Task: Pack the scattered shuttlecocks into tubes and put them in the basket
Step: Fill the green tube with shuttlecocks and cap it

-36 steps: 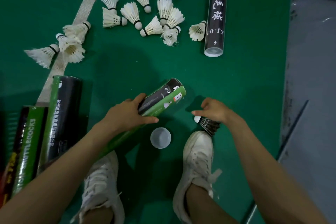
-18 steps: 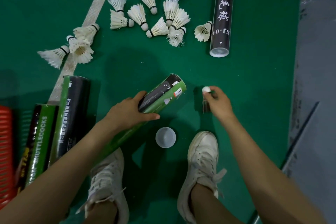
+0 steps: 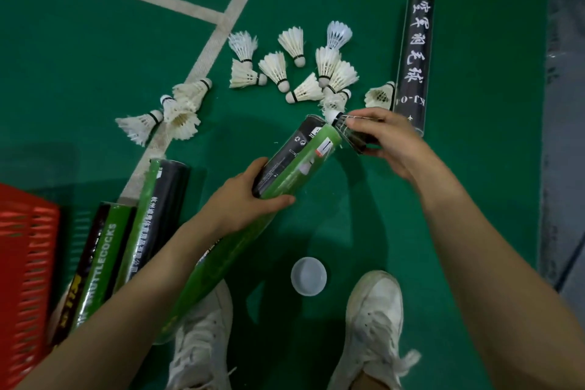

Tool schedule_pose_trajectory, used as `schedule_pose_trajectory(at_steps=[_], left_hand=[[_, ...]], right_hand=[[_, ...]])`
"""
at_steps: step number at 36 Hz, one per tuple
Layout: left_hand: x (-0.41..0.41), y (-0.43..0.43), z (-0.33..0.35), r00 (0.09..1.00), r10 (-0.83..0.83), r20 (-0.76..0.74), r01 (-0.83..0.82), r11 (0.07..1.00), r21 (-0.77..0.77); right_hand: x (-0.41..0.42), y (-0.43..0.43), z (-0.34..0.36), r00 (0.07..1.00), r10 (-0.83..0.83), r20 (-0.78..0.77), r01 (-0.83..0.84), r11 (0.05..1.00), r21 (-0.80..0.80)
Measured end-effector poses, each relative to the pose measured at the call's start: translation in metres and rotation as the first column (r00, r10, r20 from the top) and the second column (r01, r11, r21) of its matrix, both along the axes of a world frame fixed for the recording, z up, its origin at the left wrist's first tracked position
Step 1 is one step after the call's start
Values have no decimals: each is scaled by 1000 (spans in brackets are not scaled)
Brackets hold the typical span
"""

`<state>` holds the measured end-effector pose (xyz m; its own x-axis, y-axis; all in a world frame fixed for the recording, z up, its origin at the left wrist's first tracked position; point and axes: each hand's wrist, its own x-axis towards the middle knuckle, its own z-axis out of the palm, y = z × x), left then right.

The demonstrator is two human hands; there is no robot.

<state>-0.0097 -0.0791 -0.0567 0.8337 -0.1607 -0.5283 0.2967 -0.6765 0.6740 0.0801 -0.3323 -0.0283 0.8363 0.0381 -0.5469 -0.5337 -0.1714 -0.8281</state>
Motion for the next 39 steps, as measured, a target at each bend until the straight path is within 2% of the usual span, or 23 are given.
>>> schedule_pose_trajectory(at_steps=[4,8,11,14,17,22,26,30,32,35,37,39], left_hand=[[3,9,5,999,-21,31,21,1000,-16],[8,14,11,998,-57,18,58,996,-64],[12,15,13,996,-91,20,92,992,-82],[14,14,13,996,-77,41,81,992,-93],[18,11,10,998,-19,63,28,990,-136],[31,3,-3,992,-72,102,74,997,-15],[44,1,-19,998,-52,35,53,998,-21],[56,4,-32,998,-37,51,33,997,71],[60,11,-36,998,6,60,-12,995,102],[66,22,-40,996,69,58,-76,990,123],[71,29,-42,993,106,56,-112,984,135],[75,34,-46,991,127,44,-132,980,149]], right_hand=[[20,2,12,981,193,-28,-195,972,-132],[34,11,24,897,432,-94,-441,888,-131],[40,21,26,865,491,-101,-501,852,-152],[47,29,19,887,456,-77,-462,876,-135],[49,37,8,924,379,-45,-380,925,-30],[52,51,-10,882,466,-69,-471,878,-90],[64,56,-27,948,316,-41,-319,944,-86],[78,63,-47,998,57,10,-55,990,-133],[88,65,-57,992,90,91,-56,944,-324],[104,69,-68,944,289,157,-157,815,-558],[110,76,-71,875,466,131,-260,679,-686],[118,83,-73,793,607,42,-332,489,-807]])
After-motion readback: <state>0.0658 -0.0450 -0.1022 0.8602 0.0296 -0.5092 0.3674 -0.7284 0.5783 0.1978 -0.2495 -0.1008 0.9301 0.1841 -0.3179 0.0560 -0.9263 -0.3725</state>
